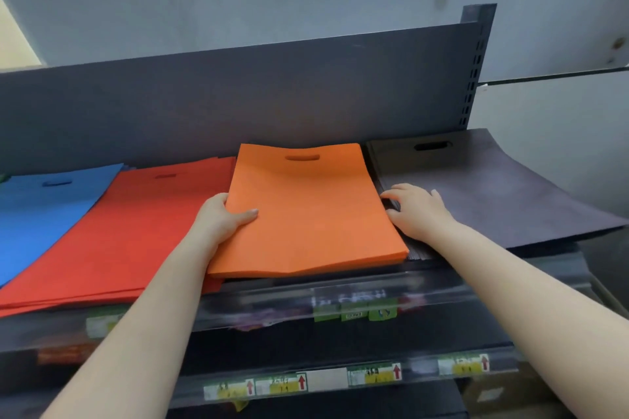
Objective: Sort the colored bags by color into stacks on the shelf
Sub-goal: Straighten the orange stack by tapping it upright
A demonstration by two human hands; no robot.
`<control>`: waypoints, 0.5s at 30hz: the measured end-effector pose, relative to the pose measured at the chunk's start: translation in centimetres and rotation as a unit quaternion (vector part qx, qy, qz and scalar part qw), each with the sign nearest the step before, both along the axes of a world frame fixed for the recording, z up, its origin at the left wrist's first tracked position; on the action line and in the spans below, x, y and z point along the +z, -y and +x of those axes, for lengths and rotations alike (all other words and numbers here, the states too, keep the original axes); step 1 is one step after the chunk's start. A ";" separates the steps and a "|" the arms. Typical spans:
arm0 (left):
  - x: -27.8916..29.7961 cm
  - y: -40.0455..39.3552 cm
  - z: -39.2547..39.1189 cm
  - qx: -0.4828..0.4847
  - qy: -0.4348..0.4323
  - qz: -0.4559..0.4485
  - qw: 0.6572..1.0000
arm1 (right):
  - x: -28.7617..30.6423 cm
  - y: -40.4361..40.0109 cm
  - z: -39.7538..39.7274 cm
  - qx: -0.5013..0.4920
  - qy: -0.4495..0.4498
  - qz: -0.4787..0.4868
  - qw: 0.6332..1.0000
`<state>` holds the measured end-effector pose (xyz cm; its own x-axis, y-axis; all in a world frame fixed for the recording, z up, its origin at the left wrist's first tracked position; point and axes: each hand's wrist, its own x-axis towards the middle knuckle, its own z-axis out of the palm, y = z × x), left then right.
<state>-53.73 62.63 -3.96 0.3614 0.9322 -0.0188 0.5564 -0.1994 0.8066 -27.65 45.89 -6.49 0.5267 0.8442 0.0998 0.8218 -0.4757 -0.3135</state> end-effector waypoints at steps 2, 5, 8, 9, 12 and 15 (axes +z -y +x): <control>-0.2 -0.1 0.1 -0.001 -0.004 -0.005 1.000 | 0.1 -0.1 -0.1 -0.007 -0.001 -0.005 1.000; -0.3 -0.2 0.4 -0.003 -0.014 0.005 1.000 | 0.3 -0.1 0.0 -0.006 -0.019 0.010 1.000; -0.1 0.0 0.6 -0.013 -0.029 0.007 0.999 | 0.9 0.1 0.2 -0.012 -0.092 0.084 0.992; 0.0 0.0 0.6 -0.014 -0.029 0.016 0.999 | 1.2 0.2 0.2 -0.015 -0.111 0.104 0.988; 0.2 0.5 0.8 -0.008 -0.037 0.111 0.993 | 1.7 0.0 -0.8 0.015 -0.096 0.090 0.991; -0.2 1.1 1.0 -0.025 -0.064 0.123 0.990 | 1.6 -0.7 -2.5 0.044 -0.034 0.012 0.998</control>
